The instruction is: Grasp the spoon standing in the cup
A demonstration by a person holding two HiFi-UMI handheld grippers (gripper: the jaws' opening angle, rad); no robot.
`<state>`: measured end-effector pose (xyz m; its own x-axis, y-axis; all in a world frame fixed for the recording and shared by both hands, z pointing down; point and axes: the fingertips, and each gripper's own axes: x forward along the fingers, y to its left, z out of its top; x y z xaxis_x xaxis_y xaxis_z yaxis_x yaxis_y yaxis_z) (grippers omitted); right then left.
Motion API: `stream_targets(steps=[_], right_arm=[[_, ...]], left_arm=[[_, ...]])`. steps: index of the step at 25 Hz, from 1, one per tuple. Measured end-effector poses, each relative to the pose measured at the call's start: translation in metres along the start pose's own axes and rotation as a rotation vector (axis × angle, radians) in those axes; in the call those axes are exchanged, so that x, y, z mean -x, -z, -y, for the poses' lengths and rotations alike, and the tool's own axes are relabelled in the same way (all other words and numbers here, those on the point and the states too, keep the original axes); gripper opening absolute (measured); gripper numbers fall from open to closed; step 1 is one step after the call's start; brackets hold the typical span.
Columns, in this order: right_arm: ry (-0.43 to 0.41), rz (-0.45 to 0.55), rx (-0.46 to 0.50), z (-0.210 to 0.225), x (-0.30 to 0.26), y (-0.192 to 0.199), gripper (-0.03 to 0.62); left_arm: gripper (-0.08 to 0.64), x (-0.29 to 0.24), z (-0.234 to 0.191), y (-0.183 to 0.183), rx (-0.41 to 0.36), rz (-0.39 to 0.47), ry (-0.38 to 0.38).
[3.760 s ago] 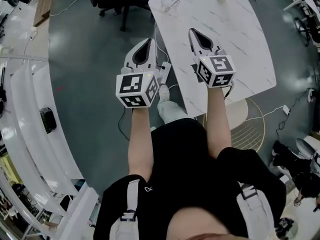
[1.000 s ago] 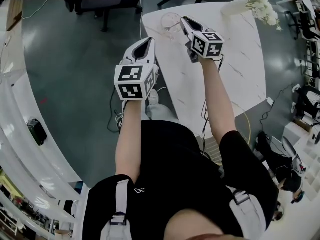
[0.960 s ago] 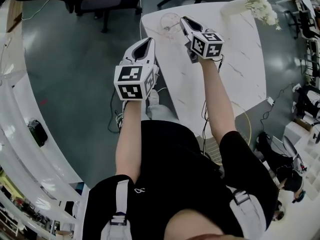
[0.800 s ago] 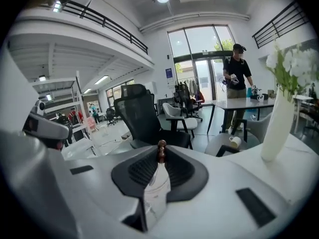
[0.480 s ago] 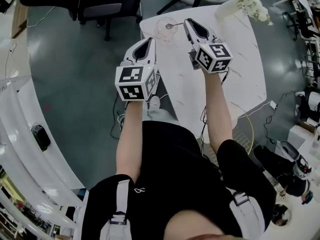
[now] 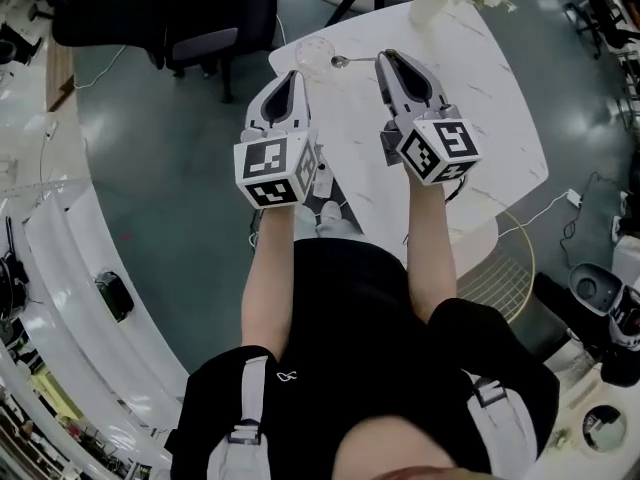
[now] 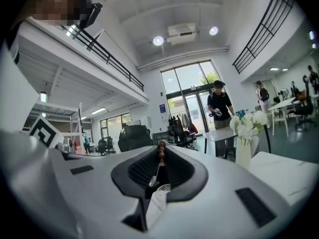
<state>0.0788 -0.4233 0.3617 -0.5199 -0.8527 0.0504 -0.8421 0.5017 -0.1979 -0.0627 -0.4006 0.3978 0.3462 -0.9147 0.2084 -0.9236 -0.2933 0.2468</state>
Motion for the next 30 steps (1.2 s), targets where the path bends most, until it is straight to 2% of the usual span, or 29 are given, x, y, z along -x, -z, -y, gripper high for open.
stream_targets(steps=[2,5,11,21,30], right_arm=[[-0.001,0.027,0.004,-0.008,0.012,-0.004,0.046],[0.01,0.014,-0.001,-0.01,0.022,0.008,0.045],[0.032,-0.001,-0.013,-0.003,0.041,0.021,0.044],[0.004,0.027,-0.016,-0.012,0.036,0.014,0.044],[0.004,0.02,-0.003,-0.017,0.035,0.017,0.044]], left_arm=[[0.015,0.004,0.005,-0.004,-0.005,0.022,-0.011],[0.015,0.01,0.01,-0.006,-0.007,0.042,-0.029],[0.015,0.023,0.018,-0.001,-0.026,0.029,-0.051],[0.015,0.03,0.018,-0.006,-0.058,0.036,-0.055],[0.015,0.033,0.011,-0.004,-0.039,0.044,-0.056]])
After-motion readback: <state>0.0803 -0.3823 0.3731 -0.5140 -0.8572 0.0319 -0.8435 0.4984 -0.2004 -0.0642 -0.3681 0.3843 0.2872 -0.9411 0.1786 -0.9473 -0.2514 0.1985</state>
